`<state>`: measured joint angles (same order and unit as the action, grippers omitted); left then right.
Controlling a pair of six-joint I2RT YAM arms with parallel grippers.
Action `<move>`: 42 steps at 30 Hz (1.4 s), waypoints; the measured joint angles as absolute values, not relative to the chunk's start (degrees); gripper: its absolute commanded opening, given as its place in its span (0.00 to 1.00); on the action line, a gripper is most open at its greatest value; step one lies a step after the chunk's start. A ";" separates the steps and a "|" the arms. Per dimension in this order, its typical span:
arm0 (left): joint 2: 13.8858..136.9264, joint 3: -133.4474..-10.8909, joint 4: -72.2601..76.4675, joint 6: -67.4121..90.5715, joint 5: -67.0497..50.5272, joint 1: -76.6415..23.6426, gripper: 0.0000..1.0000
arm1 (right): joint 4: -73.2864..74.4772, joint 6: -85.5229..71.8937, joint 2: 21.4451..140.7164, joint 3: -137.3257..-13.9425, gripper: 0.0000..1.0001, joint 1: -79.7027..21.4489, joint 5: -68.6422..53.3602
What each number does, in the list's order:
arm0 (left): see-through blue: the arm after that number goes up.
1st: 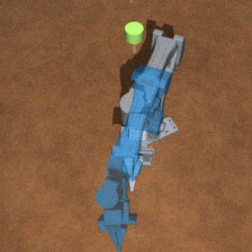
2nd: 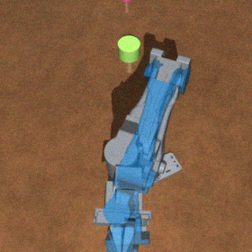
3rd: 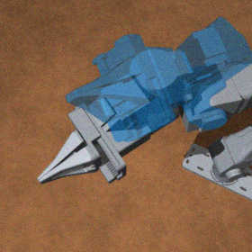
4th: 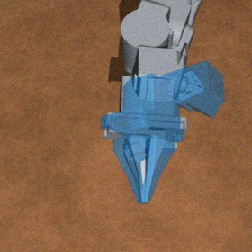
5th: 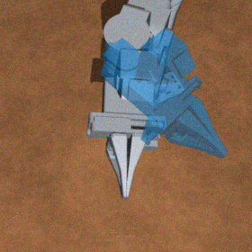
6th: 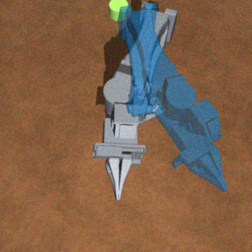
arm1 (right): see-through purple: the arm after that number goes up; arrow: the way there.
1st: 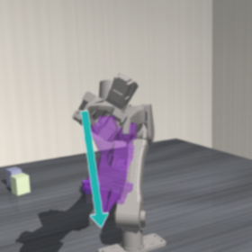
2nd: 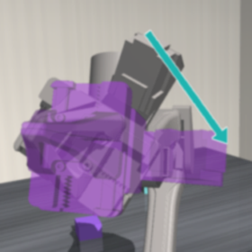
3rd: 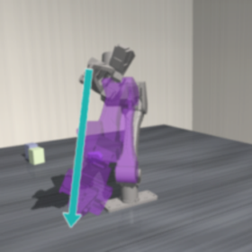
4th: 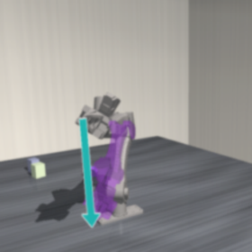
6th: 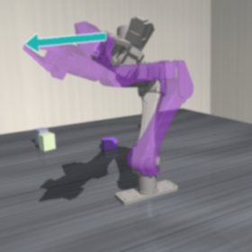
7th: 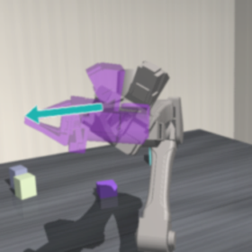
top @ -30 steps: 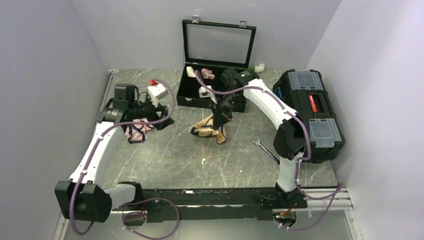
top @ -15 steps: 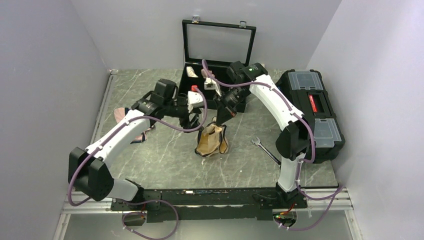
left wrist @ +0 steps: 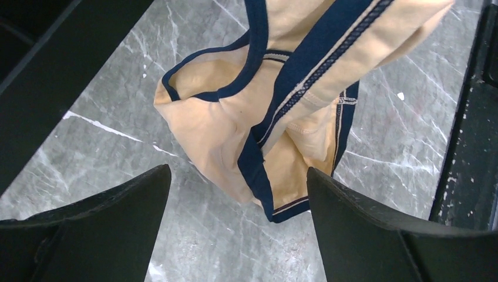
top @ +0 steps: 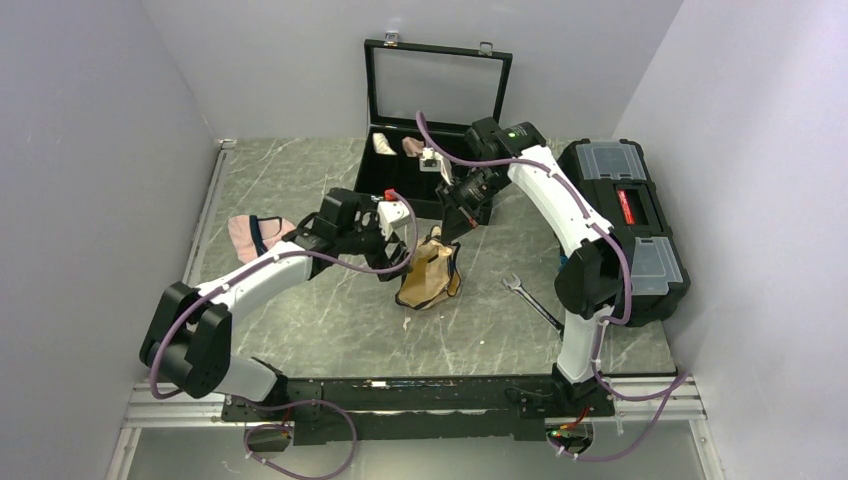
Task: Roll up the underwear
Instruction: Flatten out the underwear at the center of the board.
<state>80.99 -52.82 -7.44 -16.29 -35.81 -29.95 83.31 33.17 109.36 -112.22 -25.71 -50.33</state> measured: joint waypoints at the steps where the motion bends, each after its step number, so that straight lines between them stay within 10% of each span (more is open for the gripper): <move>1: 81.17 -52.23 -6.28 -15.09 -34.87 -30.30 0.92 | 83.18 32.97 109.36 -112.22 0.00 -25.69 -50.15; 21: 87.83 -47.90 -1.30 -4.58 -20.27 -35.09 0.97 | 79.85 30.15 109.34 -112.22 0.00 -22.48 -48.88; 35: 92.79 -47.86 -0.91 -3.11 -16.82 -35.88 0.73 | 75.40 27.97 105.73 -109.75 0.00 -18.87 -48.60; 42: 94.32 -47.81 1.19 -1.67 -19.97 -35.88 0.86 | 74.32 27.75 105.43 -106.15 0.00 -18.68 -48.62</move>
